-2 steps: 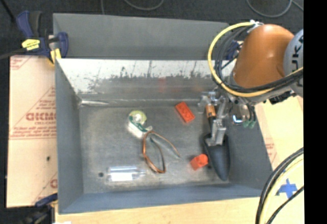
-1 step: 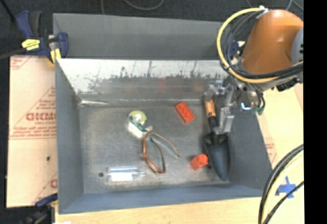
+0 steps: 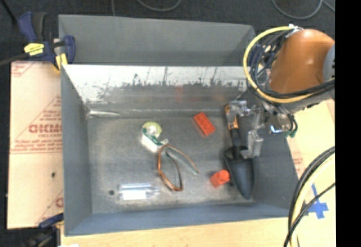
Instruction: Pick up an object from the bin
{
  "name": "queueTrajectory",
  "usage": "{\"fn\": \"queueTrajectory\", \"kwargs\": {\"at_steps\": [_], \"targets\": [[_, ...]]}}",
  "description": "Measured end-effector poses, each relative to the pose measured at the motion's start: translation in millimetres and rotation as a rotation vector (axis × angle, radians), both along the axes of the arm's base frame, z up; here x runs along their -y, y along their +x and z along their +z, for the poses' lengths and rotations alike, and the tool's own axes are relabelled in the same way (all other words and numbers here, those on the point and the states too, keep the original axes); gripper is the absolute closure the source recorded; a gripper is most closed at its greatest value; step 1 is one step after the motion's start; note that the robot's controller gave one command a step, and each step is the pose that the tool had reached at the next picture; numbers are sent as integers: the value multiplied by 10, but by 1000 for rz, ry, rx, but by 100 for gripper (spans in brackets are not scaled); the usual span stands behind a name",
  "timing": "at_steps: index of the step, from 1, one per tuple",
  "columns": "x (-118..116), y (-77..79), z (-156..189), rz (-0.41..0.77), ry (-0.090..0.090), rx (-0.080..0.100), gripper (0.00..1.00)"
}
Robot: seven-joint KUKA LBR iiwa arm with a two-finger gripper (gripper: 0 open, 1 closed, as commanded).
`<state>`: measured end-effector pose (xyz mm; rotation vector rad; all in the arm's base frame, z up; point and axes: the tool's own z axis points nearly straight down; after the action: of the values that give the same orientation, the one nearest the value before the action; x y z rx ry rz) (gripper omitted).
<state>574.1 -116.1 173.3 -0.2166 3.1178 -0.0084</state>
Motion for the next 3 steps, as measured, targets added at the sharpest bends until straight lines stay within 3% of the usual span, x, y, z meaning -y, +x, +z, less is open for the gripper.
{"fn": "queueTrajectory", "kwargs": {"at_steps": [1, 2, 3], "targets": [[155, -168, -340, 52, 2, -14, 0], [203, -145, -437, -188, 6, -6, 0], [206, -98, -579, -34, 3, -10, 0]]}}
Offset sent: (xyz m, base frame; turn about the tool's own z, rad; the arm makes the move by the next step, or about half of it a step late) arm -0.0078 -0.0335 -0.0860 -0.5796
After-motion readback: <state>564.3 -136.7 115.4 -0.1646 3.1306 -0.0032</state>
